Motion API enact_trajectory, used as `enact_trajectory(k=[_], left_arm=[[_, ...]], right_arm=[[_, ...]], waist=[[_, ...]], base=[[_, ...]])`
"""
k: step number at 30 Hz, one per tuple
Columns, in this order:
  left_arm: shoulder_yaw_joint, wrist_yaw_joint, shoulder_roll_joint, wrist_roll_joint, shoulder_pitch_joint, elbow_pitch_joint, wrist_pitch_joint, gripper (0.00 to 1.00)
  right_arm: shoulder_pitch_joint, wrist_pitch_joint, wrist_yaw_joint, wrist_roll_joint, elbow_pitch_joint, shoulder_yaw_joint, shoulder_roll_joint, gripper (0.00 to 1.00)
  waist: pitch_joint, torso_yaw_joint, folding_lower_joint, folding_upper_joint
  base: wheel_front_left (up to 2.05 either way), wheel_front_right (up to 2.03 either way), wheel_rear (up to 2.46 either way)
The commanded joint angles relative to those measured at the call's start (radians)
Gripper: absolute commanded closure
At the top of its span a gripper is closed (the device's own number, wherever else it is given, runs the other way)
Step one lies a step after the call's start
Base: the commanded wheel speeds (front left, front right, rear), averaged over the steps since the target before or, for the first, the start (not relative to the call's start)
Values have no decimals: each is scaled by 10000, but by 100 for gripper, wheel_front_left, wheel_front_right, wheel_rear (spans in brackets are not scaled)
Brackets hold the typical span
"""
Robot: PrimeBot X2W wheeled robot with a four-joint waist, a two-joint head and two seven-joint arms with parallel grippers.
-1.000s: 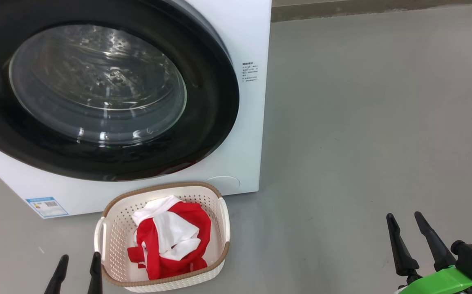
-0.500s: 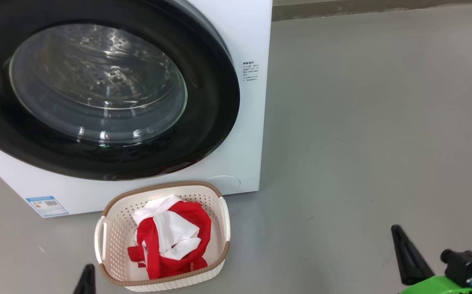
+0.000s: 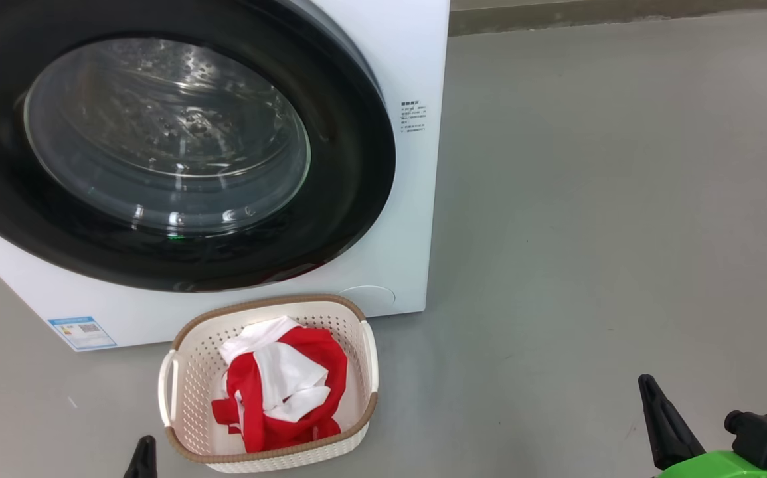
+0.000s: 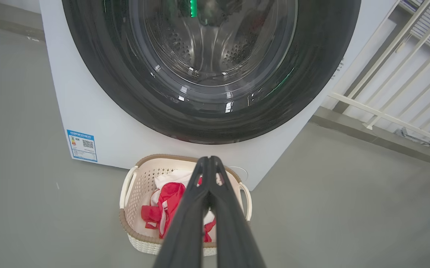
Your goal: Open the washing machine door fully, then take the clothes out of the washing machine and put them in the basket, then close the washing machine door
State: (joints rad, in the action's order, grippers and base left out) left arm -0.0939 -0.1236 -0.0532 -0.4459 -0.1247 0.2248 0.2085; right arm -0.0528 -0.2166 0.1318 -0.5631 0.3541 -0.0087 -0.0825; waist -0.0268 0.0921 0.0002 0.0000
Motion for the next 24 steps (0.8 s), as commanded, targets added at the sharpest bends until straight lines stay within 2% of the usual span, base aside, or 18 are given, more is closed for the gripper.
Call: enact_trajectory(k=[1, 24], left_arm=[[-59, -11, -112, -245, 275, -193, -73, 100], [-88, -23, -83, -2633, 707, -108, -731, 100]], right_arm=[[276, 60, -1, -244, -280, -59, -86, 100], [555, 716, -3, -2410, -450, -238, -23, 100]], waist=[[2, -11, -1, 0], [51, -202, -1, 0]], base=[[0, 0, 0], [0, 0, 0]])
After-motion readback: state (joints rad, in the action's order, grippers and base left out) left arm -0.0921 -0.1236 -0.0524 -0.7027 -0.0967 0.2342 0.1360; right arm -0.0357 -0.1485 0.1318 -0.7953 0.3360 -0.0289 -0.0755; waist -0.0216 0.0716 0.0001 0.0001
